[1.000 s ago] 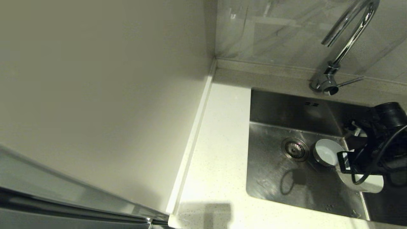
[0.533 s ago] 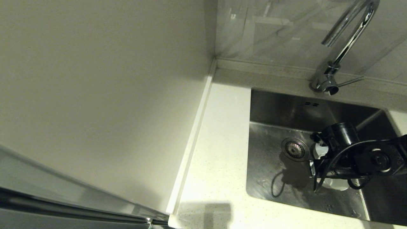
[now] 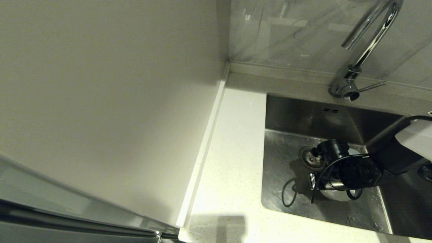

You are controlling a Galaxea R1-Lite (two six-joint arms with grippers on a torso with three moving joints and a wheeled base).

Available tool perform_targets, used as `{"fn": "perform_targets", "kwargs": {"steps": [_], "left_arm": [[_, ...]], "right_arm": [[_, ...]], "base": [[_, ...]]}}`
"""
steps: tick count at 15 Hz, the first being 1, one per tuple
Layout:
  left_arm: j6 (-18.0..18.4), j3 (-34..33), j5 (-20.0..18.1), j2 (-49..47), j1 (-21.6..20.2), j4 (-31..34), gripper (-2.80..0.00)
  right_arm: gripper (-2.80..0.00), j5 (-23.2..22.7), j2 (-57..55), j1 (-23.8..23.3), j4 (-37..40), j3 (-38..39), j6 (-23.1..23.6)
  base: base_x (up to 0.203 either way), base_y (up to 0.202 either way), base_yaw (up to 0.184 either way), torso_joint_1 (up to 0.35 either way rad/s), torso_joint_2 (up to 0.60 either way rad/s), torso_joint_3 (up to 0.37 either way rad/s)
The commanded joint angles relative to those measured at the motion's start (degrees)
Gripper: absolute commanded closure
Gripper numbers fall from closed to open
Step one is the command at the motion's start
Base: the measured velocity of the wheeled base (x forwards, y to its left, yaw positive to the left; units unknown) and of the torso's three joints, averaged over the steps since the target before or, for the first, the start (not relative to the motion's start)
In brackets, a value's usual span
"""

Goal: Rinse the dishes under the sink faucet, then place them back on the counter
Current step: Put a bowl into the sink

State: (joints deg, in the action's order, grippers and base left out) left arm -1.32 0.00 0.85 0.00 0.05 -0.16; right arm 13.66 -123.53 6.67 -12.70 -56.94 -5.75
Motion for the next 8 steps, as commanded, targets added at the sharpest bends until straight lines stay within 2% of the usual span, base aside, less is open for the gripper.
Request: {"fn": "perform_targets", "kwargs": {"steps": [1, 8], "left_arm": [[-0.02, 0.00, 0.03, 0.18, 0.03, -0.02, 0.00], [-0.01, 0.00, 0.03, 0.18, 0.03, -0.02, 0.00]], "right_arm": [[0.00, 0.14, -3.09, 0.10, -0.04, -1.58, -0.05], [0.00, 0.84, -5.69, 0.10, -0.04, -2.65, -0.49]], "base": [[0.000, 0.000, 0.000, 0.000, 0.00, 0.000], [0.000, 0.000, 0.000, 0.000, 0.00, 0.000]]}}
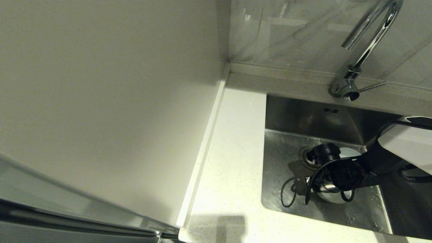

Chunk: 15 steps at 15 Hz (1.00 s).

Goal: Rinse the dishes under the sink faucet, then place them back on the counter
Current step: Put a bowl into the sink

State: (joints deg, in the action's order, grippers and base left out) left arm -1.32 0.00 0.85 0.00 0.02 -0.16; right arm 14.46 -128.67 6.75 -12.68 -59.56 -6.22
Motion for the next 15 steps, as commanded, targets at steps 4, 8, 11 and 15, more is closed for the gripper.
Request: {"fn": "perform_targets", "kwargs": {"steps": [4, 8, 11, 15], "left_arm": [[-0.05, 0.00, 0.03, 0.18, 0.04, -0.02, 0.00], [-0.07, 0.00, 0.03, 0.18, -0.02, -0.02, 0.00], [-0.03, 0.00, 0.03, 0.20, 0.00, -0.02, 0.00], [0.00, 0.00, 0.03, 0.18, -0.02, -0.02, 0.00]], "right_arm": [[0.00, 1.18, -0.62, 0.01, -0.07, -0.31, -0.02], [-2.80, 1.18, 2.44, 0.01, 0.00, 0.21, -0.26], [-2.80, 1.10, 7.46, 0.15, 0.18, 3.42, -2.33], [-2.80, 1.08, 14.94, 0.10, 0.23, 8.15, -3.04]], "base": [[0.000, 0.000, 0.000, 0.000, 0.00, 0.000], [0.000, 0.000, 0.000, 0.000, 0.00, 0.000], [0.000, 0.000, 0.000, 0.000, 0.00, 0.000], [0.000, 0.000, 0.000, 0.000, 0.00, 0.000]]}}
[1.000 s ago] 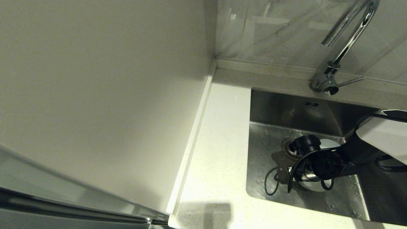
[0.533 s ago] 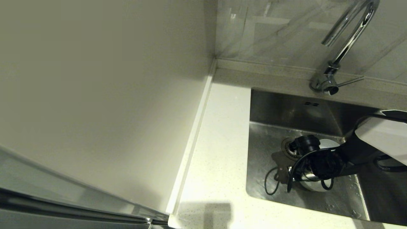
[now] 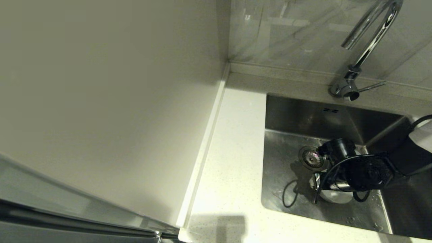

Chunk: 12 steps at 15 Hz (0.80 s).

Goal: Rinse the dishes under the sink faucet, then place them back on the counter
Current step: Put a bowl into the sink

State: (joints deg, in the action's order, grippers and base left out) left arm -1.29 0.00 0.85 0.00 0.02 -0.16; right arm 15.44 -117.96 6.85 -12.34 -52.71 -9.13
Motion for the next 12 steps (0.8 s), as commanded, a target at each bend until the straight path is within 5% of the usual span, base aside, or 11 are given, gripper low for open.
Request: {"fn": "perform_targets", "kwargs": {"steps": [1, 4, 7, 12], "left_arm": [[-0.04, 0.00, 0.03, 0.19, 0.03, -0.02, 0.00], [-0.05, 0.00, 0.03, 0.22, 0.01, -0.02, 0.00], [-0.05, 0.00, 0.03, 0.19, 0.05, -0.02, 0.00], [-0.06, 0.00, 0.03, 0.18, 0.05, -0.02, 0.00]], "right_arm": [[-2.80, 0.10, 6.73, 0.00, 0.03, 2.07, -0.50], [-2.80, 0.29, 15.26, -0.53, 2.31, 2.61, -1.80], [-2.80, 0.36, 25.33, -1.84, 12.36, -0.43, -3.91], [-2.80, 0.30, 34.29, -3.71, 46.26, -19.27, -17.54]], "base": [[0.000, 0.000, 0.000, 0.000, 0.00, 0.000], [0.000, 0.000, 0.000, 0.000, 0.00, 0.000], [0.000, 0.000, 0.000, 0.000, 0.00, 0.000], [0.000, 0.000, 0.000, 0.000, 0.00, 0.000]]}}
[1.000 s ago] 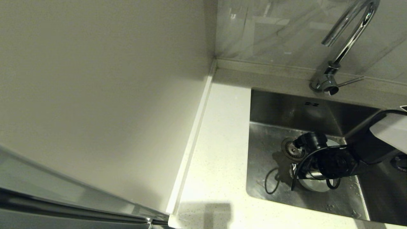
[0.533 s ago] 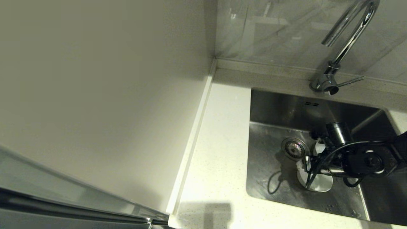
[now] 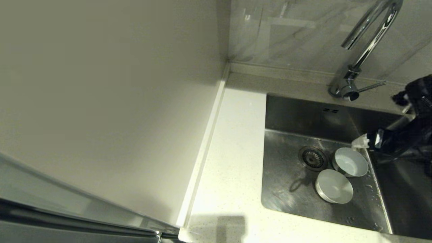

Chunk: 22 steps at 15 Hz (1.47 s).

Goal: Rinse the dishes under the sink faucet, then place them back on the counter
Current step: Put a bowl into the sink

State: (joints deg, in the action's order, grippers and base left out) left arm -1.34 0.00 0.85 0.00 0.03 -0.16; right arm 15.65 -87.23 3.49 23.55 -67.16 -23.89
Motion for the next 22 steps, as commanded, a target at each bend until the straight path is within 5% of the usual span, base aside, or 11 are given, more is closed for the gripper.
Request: {"fn": "perform_targets", "kwargs": {"steps": [1, 4, 7, 10, 17, 19, 22], "left_arm": [[-0.05, 0.00, 0.03, 0.18, -0.02, -0.02, 0.00], [0.02, 0.00, 0.03, 0.18, -0.03, -0.02, 0.00], [-0.03, 0.00, 0.03, 0.25, -0.03, -0.02, 0.00], [-0.01, 0.00, 0.03, 0.20, 0.03, -0.02, 0.00], [-0.03, 0.00, 0.03, 0.18, 0.04, -0.02, 0.00], [0.01, 0.00, 0.09, 0.25, 0.06, -0.02, 0.00], [0.02, 0.00, 0.03, 0.26, 0.05, -0.02, 0.00]], "right_arm": [[-2.80, 0.10, 3.94, -0.88, 17.69, -9.31, -6.93], [-2.80, 0.10, 4.14, -7.21, 34.17, -18.19, -17.65], [-2.80, -0.47, 5.82, -17.66, 39.73, -18.36, -19.66], [-2.80, -4.37, 7.77, -33.07, 41.02, -14.94, -19.34], [-2.80, -20.46, 8.39, -72.87, 26.95, 7.99, 2.72], [-2.80, -24.11, 7.12, -78.82, 24.02, 11.64, 9.56], [-2.80, -26.74, 5.93, -83.35, 23.39, 14.04, 13.78]], "base": [[0.000, 0.000, 0.000, 0.000, 0.00, 0.000], [0.000, 0.000, 0.000, 0.000, 0.00, 0.000], [0.000, 0.000, 0.000, 0.000, 0.00, 0.000], [0.000, 0.000, 0.000, 0.000, 0.00, 0.000], [0.000, 0.000, 0.000, 0.000, 0.00, 0.000], [0.000, 0.000, 0.000, 0.000, 0.00, 0.000], [0.000, 0.000, 0.000, 0.000, 0.00, 0.000]]}}
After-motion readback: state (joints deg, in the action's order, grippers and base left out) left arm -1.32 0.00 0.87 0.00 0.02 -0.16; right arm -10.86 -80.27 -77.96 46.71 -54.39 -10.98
